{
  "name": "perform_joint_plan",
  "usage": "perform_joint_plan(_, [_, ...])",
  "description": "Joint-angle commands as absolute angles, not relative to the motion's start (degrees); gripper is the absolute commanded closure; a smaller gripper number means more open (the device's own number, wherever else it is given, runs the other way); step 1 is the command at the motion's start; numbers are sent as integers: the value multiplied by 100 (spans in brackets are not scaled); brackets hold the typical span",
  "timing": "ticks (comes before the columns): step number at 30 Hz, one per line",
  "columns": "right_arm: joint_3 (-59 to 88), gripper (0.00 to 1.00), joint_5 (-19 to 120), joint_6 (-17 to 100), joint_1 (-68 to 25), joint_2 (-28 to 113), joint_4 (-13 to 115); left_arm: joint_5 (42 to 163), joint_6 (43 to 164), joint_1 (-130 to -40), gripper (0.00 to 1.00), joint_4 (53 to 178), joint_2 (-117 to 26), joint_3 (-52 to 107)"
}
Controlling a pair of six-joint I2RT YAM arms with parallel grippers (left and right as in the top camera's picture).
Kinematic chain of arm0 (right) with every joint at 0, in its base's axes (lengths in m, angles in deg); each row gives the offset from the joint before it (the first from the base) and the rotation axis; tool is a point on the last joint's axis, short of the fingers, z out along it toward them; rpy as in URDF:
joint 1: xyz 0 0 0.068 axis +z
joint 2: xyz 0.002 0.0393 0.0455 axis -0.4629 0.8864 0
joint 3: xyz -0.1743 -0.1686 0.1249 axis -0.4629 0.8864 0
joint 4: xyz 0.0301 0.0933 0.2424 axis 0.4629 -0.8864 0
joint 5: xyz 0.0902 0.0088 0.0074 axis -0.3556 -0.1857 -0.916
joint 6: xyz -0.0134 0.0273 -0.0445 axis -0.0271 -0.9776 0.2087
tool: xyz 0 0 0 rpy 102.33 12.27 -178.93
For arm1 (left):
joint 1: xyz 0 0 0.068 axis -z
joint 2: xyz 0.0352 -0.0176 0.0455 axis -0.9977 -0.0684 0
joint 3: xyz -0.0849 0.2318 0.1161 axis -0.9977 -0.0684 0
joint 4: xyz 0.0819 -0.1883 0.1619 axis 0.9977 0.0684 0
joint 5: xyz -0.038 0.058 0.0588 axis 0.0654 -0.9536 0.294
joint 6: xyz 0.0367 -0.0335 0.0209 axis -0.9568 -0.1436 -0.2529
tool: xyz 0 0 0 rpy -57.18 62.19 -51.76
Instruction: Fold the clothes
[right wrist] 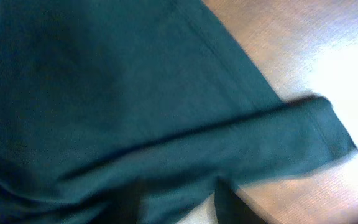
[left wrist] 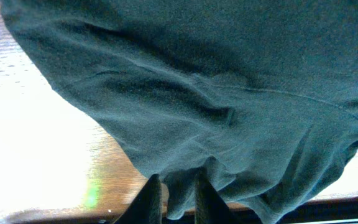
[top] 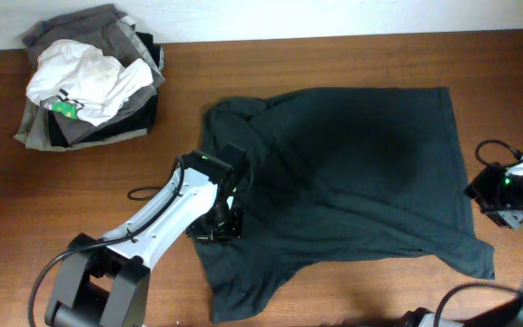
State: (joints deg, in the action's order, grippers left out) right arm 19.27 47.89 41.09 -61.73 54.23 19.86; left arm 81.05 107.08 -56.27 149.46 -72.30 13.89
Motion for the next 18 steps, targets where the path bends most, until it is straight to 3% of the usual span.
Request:
perform_joint_plan(1, [1938, 91, 4002, 4194, -6048, 6033, 2463, 8197, 10636, -5651, 96, 14882, -7291, 1253])
perform_joint_plan(2, [1938, 96, 4002, 4192, -5923, 6282, 2670, 8197, 10636, -5651, 99, 14861, -7344, 1201])
perform_joint_plan(9, [1938, 96, 4833, 3844, -5528, 7458, 3274, 8433, 10599, -5647, 99, 14788, -7656, 860])
perform_joint_plan(18, [1973, 96, 5519, 3794, -5521, 7633, 3658, 8438, 10601, -5647, 99, 14240, -7890, 477])
